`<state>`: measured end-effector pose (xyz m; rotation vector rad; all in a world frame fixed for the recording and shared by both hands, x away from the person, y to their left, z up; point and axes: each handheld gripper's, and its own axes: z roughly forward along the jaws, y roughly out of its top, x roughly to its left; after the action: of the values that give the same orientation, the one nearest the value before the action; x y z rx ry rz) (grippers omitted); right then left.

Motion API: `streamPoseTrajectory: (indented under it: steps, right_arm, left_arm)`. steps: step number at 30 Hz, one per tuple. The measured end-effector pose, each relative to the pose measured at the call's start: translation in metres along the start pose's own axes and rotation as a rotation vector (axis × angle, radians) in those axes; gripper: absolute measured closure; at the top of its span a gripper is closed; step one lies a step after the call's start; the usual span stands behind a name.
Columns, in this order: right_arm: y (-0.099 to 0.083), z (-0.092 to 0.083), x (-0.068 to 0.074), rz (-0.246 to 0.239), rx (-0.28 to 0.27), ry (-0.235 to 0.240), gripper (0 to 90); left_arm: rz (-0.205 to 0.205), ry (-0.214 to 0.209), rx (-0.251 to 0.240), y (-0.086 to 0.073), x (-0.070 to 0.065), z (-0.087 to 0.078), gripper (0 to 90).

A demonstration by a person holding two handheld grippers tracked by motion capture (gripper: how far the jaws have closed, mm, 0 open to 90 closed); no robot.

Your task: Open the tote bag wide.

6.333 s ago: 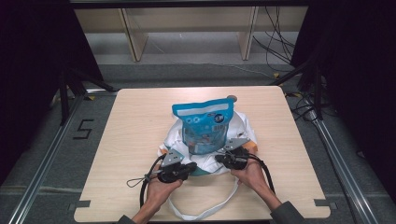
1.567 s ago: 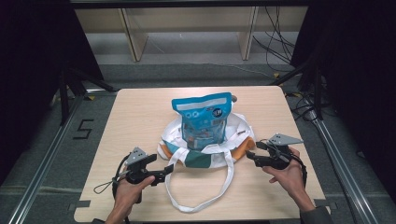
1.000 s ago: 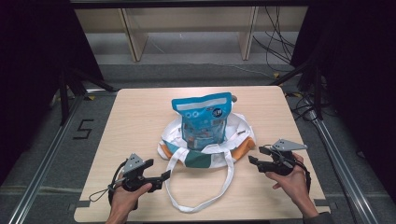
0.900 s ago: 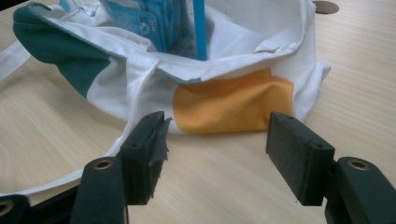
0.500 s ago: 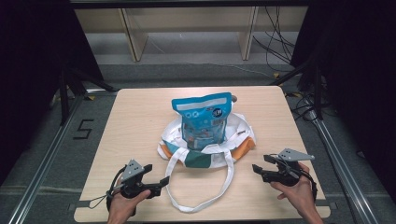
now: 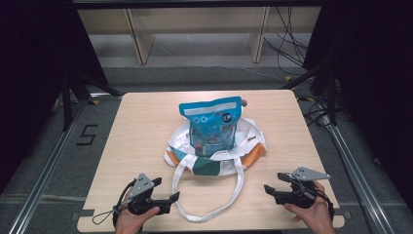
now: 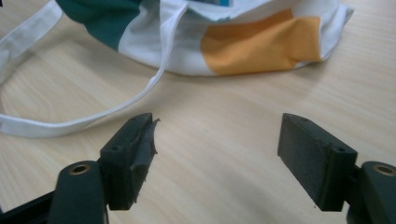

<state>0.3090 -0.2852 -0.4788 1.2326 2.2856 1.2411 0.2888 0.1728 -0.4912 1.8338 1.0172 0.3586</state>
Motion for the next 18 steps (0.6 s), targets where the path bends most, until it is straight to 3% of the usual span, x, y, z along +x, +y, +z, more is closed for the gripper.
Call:
streamPoseTrajectory:
  steps: [2, 4, 8, 9, 10, 12, 13, 15, 16, 18]
  right_arm:
    - [-0.003, 0.001, -0.001, -0.047, -0.008, 0.002, 28.0]
    - [-0.005, -0.001, 0.004, -0.009, 0.011, 0.01, 28.0]
    - [-0.01, -0.002, 0.003, -0.05, 0.007, -0.018, 27.9]
    - [-0.011, -0.005, 0.007, 0.002, 0.017, 0.014, 27.9]
    - [-0.012, -0.005, 0.005, -0.033, 0.003, 0.008, 27.9]
    - [-0.015, -0.006, 0.005, -0.036, 0.005, 0.005, 27.8]
    - [-0.016, -0.007, 0.007, -0.008, 0.024, 0.012, 27.9]
    - [-0.019, -0.007, 0.009, 0.001, 0.032, 0.005, 27.8]
    - [-0.02, -0.007, 0.008, -0.019, 0.024, 0.006, 27.7]
    - [-0.022, -0.008, 0.011, 0.0, 0.043, 0.02, 27.6]
  left_arm:
    - [0.004, 0.0, 0.01, -0.001, -0.002, 0.0, 15.1]
    - [0.014, -0.003, 0.02, -0.003, -0.003, 0.0, 15.0]
    - [0.025, -0.01, 0.028, -0.004, -0.006, 0.0, 15.0]
    - [0.024, -0.009, 0.03, -0.005, -0.006, 0.0, 15.0]
    - [0.016, -0.011, 0.024, -0.005, -0.007, 0.001, 15.0]
    - [0.022, -0.009, 0.031, -0.005, -0.007, 0.001, 15.0]
    - [0.019, -0.014, 0.024, -0.005, -0.008, 0.001, 15.0]
    - [0.034, -0.01, 0.039, -0.005, -0.008, 0.001, 15.0]
    - [0.024, -0.015, 0.03, -0.005, -0.01, 0.001, 15.0]
    - [0.035, -0.015, 0.04, -0.006, -0.01, 0.001, 15.0]
